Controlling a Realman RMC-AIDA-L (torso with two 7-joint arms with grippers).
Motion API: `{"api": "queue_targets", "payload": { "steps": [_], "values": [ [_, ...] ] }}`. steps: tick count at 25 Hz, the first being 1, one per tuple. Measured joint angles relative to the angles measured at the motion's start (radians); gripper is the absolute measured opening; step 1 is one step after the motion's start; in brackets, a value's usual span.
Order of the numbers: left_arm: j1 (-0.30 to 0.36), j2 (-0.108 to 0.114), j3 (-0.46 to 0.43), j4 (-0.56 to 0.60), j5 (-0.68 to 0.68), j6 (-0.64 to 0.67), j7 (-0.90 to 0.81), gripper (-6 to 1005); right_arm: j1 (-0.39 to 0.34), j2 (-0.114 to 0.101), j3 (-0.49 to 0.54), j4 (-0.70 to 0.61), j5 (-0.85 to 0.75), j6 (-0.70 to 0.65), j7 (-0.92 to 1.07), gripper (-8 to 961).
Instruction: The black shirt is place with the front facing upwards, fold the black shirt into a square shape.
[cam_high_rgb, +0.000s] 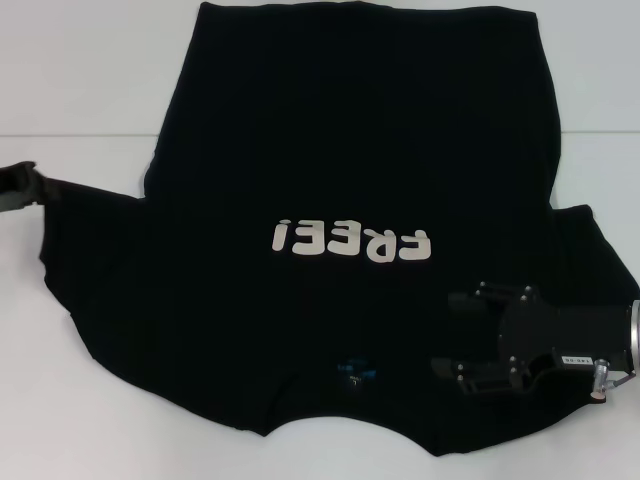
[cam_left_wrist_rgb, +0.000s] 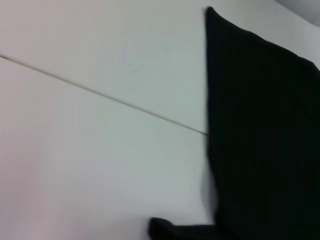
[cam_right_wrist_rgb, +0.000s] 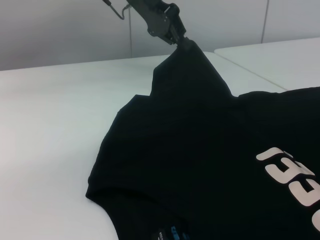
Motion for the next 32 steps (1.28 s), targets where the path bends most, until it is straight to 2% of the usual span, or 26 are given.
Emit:
{"api": "queue_targets", "payload": {
  "steps": [10, 14, 16, 17, 19, 25, 26, 27, 30, 32],
  "values": [
    [-0.097, -0.015, 0.001, 0.026, 0.018, 0.129, -0.098, 87, 0.000, 0.001, -0.002, 0.000, 0.001, 0.000, 0.000, 905],
    [-0.126, -0.042, -0.001, 0.024, 0.016, 0.143, -0.103, 94, 0.000, 0.002, -0.002, 0.004, 0.002, 0.000, -0.001, 905],
    [-0.135, -0.066, -0.002, 0.017, 0.018, 0.138, -0.104, 97, 0.000, 0.002, -0.002, 0.010, 0.002, 0.000, -0.004, 905],
    [-0.135, -0.066, -0.002, 0.017, 0.018, 0.138, -0.104, 99, 0.000, 0.002, -0.002, 0.012, 0.001, 0.000, -0.006, 905],
    [-0.134, -0.084, -0.006, 0.014, 0.017, 0.137, -0.104, 102, 0.000, 0.002, -0.002, 0.013, 0.001, 0.000, -0.007, 905],
    [-0.108, -0.137, -0.041, 0.012, -0.003, 0.082, -0.076, 112, 0.000, 0.002, -0.002, 0.014, 0.001, 0.000, -0.007, 904],
    [-0.108, -0.137, -0.041, 0.012, -0.003, 0.082, -0.076, 113, 0.000, 0.002, -0.002, 0.014, 0.001, -0.001, -0.007, 904],
    [-0.086, -0.164, -0.057, 0.011, -0.052, 0.063, -0.016, 115, 0.000, 0.002, -0.002, 0.014, 0.001, -0.001, -0.008, 904],
    [-0.060, -0.190, -0.075, 0.011, -0.131, 0.058, 0.069, 120, -0.001, 0.002, -0.002, 0.014, 0.001, -0.001, -0.008, 904],
    [-0.039, -0.208, -0.081, 0.009, -0.199, 0.056, 0.136, 249, -0.002, 0.002, -0.002, 0.014, 0.001, -0.002, -0.008, 904]
  ]
}}
